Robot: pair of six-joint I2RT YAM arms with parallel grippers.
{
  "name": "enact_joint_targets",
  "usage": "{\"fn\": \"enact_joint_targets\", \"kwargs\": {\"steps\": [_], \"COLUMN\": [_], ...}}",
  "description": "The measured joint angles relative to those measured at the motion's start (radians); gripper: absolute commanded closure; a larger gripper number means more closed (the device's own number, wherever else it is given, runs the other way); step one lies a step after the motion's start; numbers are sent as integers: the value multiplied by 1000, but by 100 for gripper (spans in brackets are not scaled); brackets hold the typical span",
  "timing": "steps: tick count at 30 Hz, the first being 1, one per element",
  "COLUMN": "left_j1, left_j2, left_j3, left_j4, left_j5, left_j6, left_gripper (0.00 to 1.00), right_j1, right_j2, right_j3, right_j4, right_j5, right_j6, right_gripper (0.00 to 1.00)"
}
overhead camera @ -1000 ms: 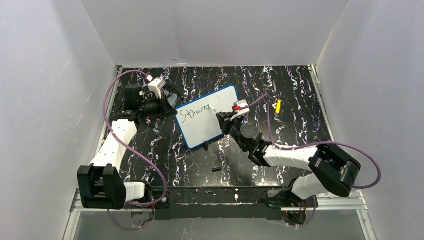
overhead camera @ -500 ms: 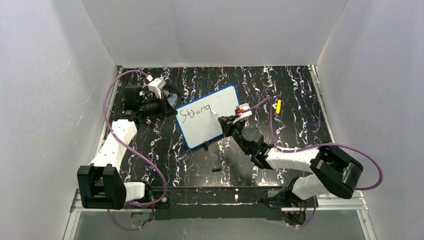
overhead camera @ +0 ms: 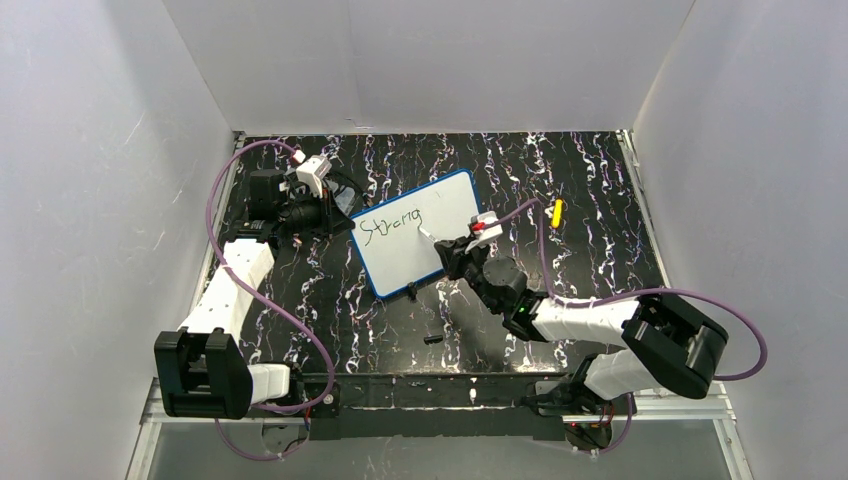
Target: Write a sentence on the whiteboard
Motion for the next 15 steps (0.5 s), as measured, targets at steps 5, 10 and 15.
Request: {"fn": "enact_joint_targets", "kwargs": {"steps": [5,10,15], "left_j1": [0,0,0], "left_j2": [0,0,0], "left_j3": [0,0,0], "left_j4": [0,0,0], "left_j5": [1,0,1], "left_j6": [0,0,0], "left_gripper": [100,100,100], "right_j1": [12,17,18], "right_j2": [1,13,9], "right_j3": [0,10,33], "right_j4": [-5,2,4], "right_j5": [-6,-5,-5], "right_j6": [1,0,-2], "right_gripper": [99,99,99]}}
